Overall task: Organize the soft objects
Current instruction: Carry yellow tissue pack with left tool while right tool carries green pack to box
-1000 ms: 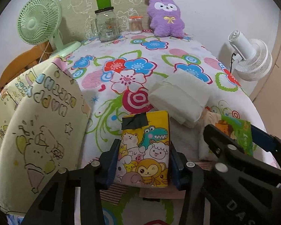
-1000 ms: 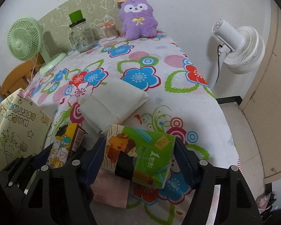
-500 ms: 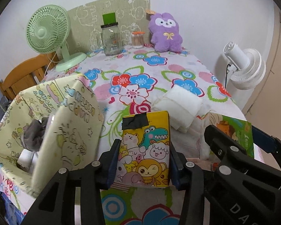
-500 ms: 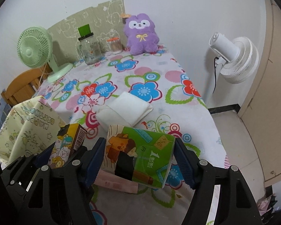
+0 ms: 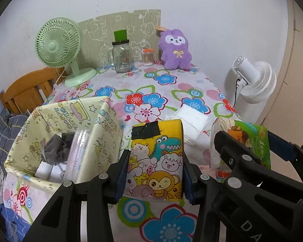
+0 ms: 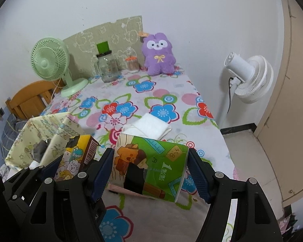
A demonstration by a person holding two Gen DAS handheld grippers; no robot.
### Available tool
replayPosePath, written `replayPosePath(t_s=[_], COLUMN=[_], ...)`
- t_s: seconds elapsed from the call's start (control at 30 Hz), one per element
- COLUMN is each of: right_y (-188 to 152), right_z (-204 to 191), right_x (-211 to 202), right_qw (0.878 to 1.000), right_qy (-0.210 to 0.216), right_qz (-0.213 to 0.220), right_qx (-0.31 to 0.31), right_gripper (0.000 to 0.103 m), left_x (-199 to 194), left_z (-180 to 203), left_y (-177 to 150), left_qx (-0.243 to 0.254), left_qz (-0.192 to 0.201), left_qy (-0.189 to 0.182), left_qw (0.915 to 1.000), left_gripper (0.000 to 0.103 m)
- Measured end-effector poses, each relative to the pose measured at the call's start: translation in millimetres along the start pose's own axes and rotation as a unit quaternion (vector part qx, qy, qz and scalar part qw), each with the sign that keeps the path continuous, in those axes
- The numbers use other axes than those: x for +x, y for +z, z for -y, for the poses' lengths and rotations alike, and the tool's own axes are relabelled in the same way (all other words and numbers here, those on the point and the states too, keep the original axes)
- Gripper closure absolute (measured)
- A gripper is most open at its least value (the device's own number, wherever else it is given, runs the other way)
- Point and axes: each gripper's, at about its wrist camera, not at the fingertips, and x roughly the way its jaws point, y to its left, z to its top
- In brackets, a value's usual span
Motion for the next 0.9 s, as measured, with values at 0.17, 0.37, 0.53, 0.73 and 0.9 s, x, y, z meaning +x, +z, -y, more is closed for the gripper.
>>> replayPosePath(t_s=[0.17,0.37,0.53,0.73,0.9], right_y=[1.4,3.1,4.9,6.6,8.2], right_z=[-9.5,-21.3,-31.8,-45.6,-58.1], right_x=[-20.0,-42.3,-58.8,-74.5,-81.2], right_qw=[1.0,0.999,0.999,0.998,0.998], right_qy=[-0.001,-0.005,-0.007,-0.008,-0.005], right_qz=[0.015,0.033,0.045,0.056,0.06], right_qx=[-0.002,-0.01,-0.011,-0.016,-0.02], right_gripper=[0.028,0.028,0.028,0.028,0.028], left_x=[-20.8,-42.9,-60.2,-73.9,-79.6], left_z=[-5.7,-13.7,-22.1,-33.9,-46.4], left_y=[0.5,0.9,2.5,6.4,7.6], left_qx=[0.002,0.002,0.004,0.004,0.001], left_qz=[0.017,0.035,0.048,0.058,0.061], left_qy=[-0.001,-0.004,-0.007,-0.011,-0.014], left_qw=[0.9998,0.9994,0.9988,0.9983,0.9981], left_gripper=[0.056,0.056,0.056,0.056,0.056])
